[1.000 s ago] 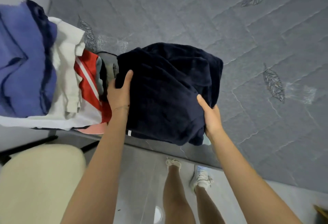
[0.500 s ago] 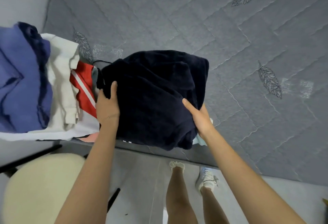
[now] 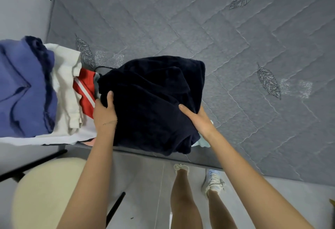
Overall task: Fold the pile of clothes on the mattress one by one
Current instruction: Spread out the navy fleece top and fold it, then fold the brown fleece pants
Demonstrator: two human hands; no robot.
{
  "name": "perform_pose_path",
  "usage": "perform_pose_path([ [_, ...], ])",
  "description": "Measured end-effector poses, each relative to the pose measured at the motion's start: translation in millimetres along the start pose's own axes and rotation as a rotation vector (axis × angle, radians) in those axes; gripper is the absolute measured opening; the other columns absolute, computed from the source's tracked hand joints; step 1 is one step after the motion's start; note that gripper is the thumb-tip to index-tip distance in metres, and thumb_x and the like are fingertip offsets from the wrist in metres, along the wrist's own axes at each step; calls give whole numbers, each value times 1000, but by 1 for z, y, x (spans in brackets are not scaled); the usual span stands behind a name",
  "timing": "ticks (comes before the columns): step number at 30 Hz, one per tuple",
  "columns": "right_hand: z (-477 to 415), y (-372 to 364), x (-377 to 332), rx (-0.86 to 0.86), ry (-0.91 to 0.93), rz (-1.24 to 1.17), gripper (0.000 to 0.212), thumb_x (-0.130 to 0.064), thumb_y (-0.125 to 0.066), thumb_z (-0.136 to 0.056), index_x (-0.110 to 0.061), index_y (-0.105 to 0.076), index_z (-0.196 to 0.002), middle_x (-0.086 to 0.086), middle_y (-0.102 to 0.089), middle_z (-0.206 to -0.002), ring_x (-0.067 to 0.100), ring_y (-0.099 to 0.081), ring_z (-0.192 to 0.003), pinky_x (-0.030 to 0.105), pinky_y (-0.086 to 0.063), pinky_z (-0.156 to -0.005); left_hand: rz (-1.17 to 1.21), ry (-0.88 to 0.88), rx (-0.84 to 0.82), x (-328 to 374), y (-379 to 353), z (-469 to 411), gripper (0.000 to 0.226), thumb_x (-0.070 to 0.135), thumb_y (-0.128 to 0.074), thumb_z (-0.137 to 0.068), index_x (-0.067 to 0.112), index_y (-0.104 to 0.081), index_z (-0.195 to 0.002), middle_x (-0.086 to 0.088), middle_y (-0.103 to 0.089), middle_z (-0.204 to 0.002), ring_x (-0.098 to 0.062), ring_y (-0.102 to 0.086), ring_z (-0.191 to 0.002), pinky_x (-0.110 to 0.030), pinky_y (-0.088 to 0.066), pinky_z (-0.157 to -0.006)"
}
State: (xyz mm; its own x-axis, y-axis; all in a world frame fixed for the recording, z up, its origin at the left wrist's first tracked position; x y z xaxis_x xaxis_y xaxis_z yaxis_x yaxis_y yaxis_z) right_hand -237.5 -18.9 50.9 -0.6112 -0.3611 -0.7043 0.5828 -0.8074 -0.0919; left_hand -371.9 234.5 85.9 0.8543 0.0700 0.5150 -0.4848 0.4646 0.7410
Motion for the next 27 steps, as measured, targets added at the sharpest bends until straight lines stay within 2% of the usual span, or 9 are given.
perform_pose_path([
  [2,7,8,-8,110,69,81,42,-44,-76,-79,-47,-49,-112,-30,-62,-108,-4,-59,-108,9,-49,-78,15,-47,18,14,8,5,56,43,-44,-98,2,-42,-137,-19,-49,-138,-33,-43,-129,-38,-33,-107],
  [4,19,19,-21,216,132,260,67,-49,-74,-78,-36,-42,-135,-19,-50,-134,5,-45,-128,22,-42,-101,17,-201,88,39,17,19,53,34,-50,-97,0,-42,-137,-19,-48,-138,-31,-43,-129,-37,-32,-109],
  [6,32,33,-34,285,164,503,85,-60,-65,-80,-31,-25,-149,-8,-32,-152,13,-27,-140,37,-30,-113,-31,-426,159,71,23,44,54,32,-53,-97,0,-41,-139,-19,-46,-139,-30,-40,-131,-34,-28,-111],
  [8,44,50,-48,339,209,723,83,-65,-56,-83,-30,-22,-151,-4,-26,-156,19,-22,-143,43,-26,-115,-148,-645,155,102,16,74,56,36,-52,-96,2,-42,-139,-19,-44,-141,-32,-38,-133,-40,-26,-113],
  [10,56,71,-59,369,237,841,81,-64,-53,-86,-30,-21,-152,0,-22,-158,23,-19,-144,45,-23,-116,-289,-762,90,125,-2,106,57,43,-50,-96,10,-42,-142,-17,-39,-146,-32,-31,-139,-50,-20,-115],
  [13,76,114,-66,368,208,853,80,-62,-52,-88,-33,-15,-153,-1,-9,-162,26,-13,-146,46,-18,-116,-429,-858,-31,152,-40,157,62,51,-46,-94,20,-36,-147,-13,-27,-155,-32,-16,-145,-53,-9,-116],
  [19,138,233,-62,451,198,937,82,-63,-51,-88,-35,-10,-153,-2,-6,-162,23,-8,-148,48,-17,-116,-619,-992,-124,189,-124,267,72,63,-37,-90,28,-23,-151,-9,-19,-159,-29,-9,-147,-53,-6,-117],
  [27,241,418,-35,550,185,1010,82,-63,-51,-88,-34,-10,-153,0,-9,-162,24,-7,-148,44,-13,-117,-545,-980,-189,219,-245,450,73,64,-47,-88,32,-26,-150,-3,-16,-160,-25,-5,-148,-52,0,-117],
])
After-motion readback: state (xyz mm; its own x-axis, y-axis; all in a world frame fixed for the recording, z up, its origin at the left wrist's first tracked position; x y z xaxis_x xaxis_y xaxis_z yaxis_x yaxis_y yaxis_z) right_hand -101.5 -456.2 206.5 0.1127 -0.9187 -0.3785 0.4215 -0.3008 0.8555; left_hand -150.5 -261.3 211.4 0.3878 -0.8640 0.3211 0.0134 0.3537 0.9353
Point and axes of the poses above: each hand's wrist, its own z-axis away from the middle knuckle, its own y-axis out of the back of the hand, x = y × z, the point moved 4 cm from there along -z, towards the middle knuckle
